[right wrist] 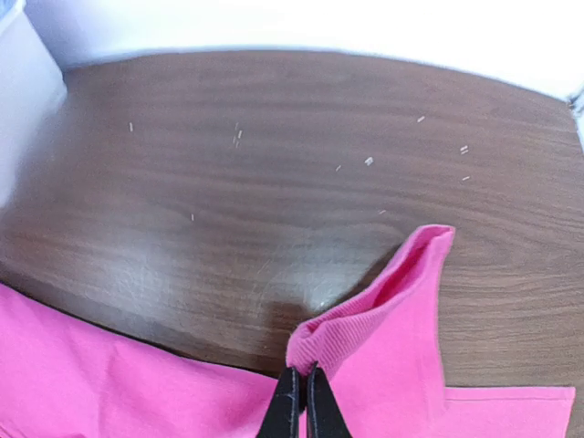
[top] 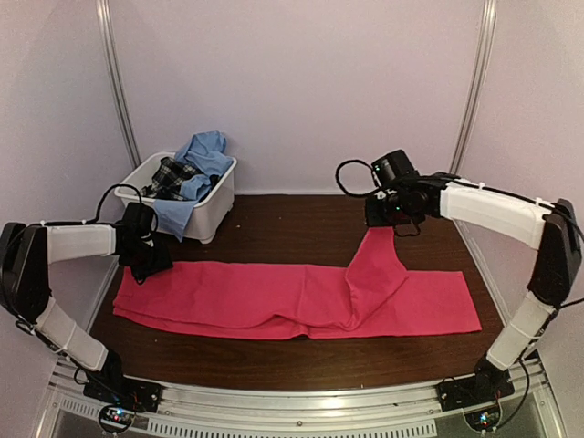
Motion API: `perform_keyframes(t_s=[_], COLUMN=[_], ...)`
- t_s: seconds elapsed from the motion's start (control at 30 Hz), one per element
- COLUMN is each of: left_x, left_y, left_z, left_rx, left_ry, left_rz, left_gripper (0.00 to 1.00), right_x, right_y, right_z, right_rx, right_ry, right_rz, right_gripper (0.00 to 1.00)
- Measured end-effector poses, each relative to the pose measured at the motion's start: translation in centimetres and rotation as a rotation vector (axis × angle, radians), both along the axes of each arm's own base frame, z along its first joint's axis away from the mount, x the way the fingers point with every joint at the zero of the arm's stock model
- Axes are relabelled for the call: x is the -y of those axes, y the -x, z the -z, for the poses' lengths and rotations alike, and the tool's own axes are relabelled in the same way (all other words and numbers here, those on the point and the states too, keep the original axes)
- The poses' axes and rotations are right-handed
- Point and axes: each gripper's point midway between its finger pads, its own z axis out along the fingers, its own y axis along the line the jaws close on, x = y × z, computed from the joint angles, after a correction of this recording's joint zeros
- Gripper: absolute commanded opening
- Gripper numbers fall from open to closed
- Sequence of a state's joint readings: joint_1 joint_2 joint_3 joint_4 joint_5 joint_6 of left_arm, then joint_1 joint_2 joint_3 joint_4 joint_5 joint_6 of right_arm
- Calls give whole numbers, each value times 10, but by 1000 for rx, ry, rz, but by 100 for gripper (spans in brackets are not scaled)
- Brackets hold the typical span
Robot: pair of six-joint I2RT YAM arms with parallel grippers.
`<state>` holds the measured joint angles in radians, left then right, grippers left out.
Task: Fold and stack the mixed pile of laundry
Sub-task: Fold the flattened trousers at the center of the board.
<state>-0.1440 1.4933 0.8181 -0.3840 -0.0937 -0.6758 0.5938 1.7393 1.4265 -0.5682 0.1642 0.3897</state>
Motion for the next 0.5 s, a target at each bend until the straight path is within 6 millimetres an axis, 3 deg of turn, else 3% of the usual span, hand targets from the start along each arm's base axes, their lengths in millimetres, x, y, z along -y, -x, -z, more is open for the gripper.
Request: perform_keyframes(t_s=[0.07,0.17,0.33,0.5], left_x=[0,0,0,0], left_y=[0,0,-1,-2], left_z=[1,2,3,6], left_rx=[-1,-5,-5,-9], left_ry=[0,1,4,7], left_rz=[0,1,0,-1], left_gripper=[61,61,61,61], right_x=[24,60,125,176], right_y=[19,51,111,154], right_z=[-39,-60,-41,-10], right_rx=[86,141,120,87], right_ry=[-70,-124,-150,-175], right_rz=[59,156,351,552], right_gripper=[0,0,0,0])
